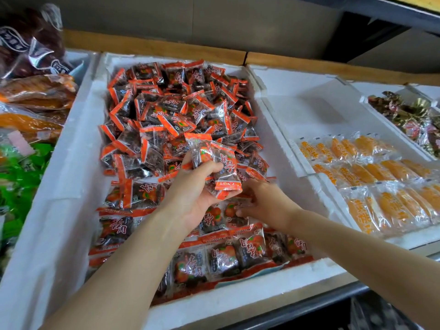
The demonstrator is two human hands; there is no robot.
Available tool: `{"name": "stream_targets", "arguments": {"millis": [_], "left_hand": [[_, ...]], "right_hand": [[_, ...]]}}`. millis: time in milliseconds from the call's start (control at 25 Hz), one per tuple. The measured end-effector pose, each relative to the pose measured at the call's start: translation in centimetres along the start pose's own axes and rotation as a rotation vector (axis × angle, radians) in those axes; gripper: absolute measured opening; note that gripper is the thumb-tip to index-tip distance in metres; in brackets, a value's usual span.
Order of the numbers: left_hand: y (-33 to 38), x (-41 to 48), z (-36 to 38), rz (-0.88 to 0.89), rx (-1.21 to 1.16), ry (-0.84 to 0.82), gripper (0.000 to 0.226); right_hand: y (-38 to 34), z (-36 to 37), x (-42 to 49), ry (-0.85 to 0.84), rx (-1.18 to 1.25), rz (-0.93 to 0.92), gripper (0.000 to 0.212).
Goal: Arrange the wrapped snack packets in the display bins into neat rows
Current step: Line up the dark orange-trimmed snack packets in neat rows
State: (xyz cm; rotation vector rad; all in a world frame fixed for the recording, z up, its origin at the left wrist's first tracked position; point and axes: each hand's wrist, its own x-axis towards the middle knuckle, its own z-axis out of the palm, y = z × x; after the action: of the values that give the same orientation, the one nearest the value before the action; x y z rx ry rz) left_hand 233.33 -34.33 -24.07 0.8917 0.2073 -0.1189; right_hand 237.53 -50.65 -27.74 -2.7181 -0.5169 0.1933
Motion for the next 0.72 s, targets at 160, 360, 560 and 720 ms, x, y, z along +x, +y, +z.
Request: {"name": "stream_targets", "arguments": {"millis": [160,360,560,720], "left_hand": [[0.0,0.2,-0.1,0.005,0.004,0.001,0.028],[0.3,0.2,-0.3,-0.007,-0.003,-0.003,0.034],[0.3,0.3,-0.2,-0.015,-0.015,-0.008,0.034],[0.2,0.3,-0.1,-0.024,-0.013,-0.018,0.033]], "right_hand": [[-0.6,0.2,1.2,0.006,-0.041,-0.150,0.037],[-1.1,-1.2,1.0,0.137,-0.116,-0.184,0.026],[1.4,-3.7,-0.3,-0.167,-0.356,-0.081,0.043],[1.6,-3.0,-1.4,-0.125,-0.568,-0.131,0.061]]}}
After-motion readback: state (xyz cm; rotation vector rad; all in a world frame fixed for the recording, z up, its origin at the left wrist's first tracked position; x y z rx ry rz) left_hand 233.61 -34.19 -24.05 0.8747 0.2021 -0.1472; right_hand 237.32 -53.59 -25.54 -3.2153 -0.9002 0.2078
